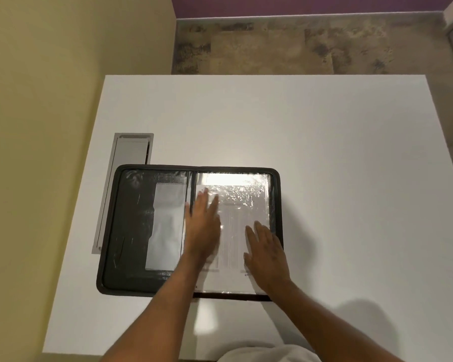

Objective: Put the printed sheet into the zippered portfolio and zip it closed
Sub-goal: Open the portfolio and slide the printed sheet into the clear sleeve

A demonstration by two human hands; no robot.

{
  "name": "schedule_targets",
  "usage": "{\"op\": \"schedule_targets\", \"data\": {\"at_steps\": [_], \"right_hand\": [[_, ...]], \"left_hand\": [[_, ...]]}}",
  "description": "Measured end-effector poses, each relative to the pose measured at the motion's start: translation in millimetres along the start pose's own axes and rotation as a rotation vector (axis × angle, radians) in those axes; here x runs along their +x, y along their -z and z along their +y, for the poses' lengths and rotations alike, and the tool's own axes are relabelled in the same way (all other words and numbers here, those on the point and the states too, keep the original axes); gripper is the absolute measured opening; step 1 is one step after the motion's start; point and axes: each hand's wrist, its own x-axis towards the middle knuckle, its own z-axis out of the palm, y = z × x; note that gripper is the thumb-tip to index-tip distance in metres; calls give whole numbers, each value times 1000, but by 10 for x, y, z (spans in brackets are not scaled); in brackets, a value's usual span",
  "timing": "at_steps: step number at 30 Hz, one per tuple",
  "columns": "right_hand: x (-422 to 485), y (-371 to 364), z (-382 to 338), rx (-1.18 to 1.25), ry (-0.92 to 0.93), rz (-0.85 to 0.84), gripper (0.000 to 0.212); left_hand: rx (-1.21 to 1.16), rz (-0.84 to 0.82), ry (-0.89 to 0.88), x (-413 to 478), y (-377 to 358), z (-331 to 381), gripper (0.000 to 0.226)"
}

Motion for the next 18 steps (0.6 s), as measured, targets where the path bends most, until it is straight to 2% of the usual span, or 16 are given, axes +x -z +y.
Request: {"op": "schedule_targets", "data": {"at_steps": [3, 10, 14, 18], "right_hand": [[-116, -49, -28, -48, -16, -61, 79], [-316, -145, 64, -121, -37, -106, 87], [-405, -195, 140, -109, -74, -105, 84], [-443, -219, 175, -112, -85, -109, 83]], "left_hand": [[-7, 31, 199, -47, 180, -366, 57], [115, 20, 492, -248, 541, -1321, 68], [81, 33, 634, -333, 687, -1666, 68], [77, -38, 718, -358, 777, -1848, 65]]}}
